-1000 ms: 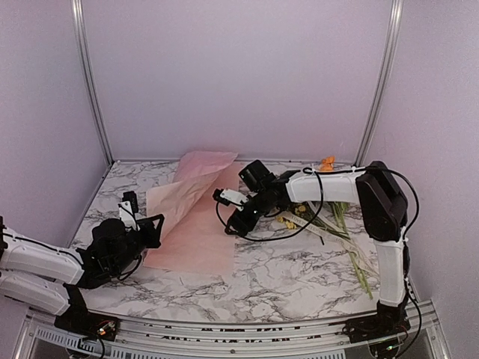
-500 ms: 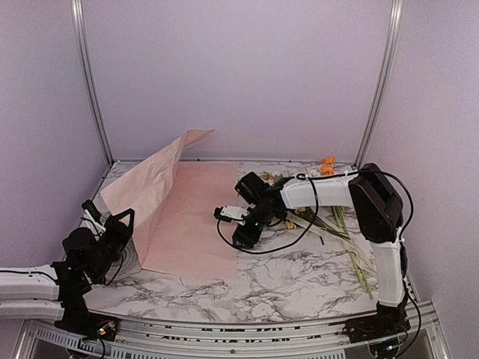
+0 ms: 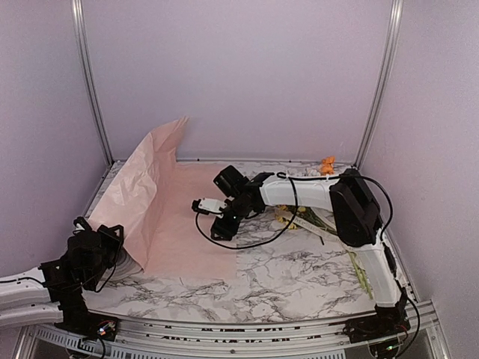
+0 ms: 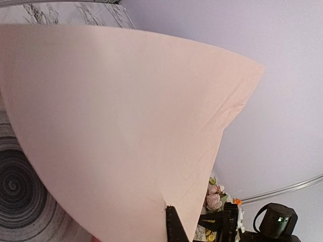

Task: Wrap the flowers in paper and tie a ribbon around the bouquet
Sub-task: Unfold the folded wrapping paper at the center of the board.

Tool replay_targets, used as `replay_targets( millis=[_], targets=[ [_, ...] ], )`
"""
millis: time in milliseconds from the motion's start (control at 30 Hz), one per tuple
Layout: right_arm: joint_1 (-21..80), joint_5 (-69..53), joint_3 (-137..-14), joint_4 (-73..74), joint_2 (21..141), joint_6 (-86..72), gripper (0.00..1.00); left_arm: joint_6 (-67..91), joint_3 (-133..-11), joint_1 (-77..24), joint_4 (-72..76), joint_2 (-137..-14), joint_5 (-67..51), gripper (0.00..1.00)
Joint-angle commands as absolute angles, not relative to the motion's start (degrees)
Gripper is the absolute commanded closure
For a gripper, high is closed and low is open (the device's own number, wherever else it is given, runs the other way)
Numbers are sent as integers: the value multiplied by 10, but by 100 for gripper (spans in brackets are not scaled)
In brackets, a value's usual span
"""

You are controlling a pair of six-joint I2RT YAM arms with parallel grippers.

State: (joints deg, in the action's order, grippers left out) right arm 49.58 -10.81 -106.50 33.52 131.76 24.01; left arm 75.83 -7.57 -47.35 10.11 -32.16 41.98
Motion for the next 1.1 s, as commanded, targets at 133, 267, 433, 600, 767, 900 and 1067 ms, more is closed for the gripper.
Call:
replay_targets(
  millis=[133,267,433,600,767,900,1067],
  targets=[
    [514,-97,-1033,430,1328,250,33,761,-94,-472,-24,-287,464,100],
    [532,-106,-926,427,1278,234,35,717,-119,-472,-52,-291,486,100],
    [569,-143,-796,414,1213,197,37,603,-170,-470,-71,-316,534,100],
    [605,-194,-716,387,1176,153,38,492,-210,-443,-11,-420,486,100],
    [653,-268,-696,342,1164,106,39,451,-245,-385,26,-545,394,100],
    [687,-339,-736,307,1150,84,40,414,-268,-342,46,-586,369,100],
    [634,-326,-754,278,1078,87,38,373,-295,-335,15,-586,378,100]
  ],
)
